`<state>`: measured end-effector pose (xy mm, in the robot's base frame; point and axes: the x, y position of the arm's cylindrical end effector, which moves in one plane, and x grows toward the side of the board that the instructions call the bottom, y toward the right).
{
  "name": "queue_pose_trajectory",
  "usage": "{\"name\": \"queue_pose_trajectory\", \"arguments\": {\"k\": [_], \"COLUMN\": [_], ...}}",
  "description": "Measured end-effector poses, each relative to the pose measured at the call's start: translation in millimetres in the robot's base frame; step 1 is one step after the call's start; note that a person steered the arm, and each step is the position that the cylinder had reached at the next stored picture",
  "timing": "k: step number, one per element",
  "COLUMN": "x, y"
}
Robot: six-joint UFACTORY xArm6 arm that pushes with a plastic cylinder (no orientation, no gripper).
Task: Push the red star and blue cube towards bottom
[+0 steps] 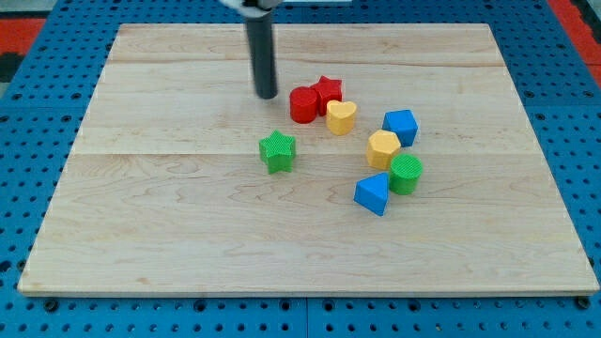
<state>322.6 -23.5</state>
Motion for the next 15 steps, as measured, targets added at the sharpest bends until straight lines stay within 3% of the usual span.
{"name": "queue_pose_trajectory", "arguments": {"k": [1, 2, 3, 4, 6, 8, 10, 12, 13, 14, 15], "x": [20, 79, 110, 131, 68, 52, 128, 56, 61, 94, 95], "y": [51, 97, 158, 147, 127, 254, 195, 219, 176, 130, 126]}}
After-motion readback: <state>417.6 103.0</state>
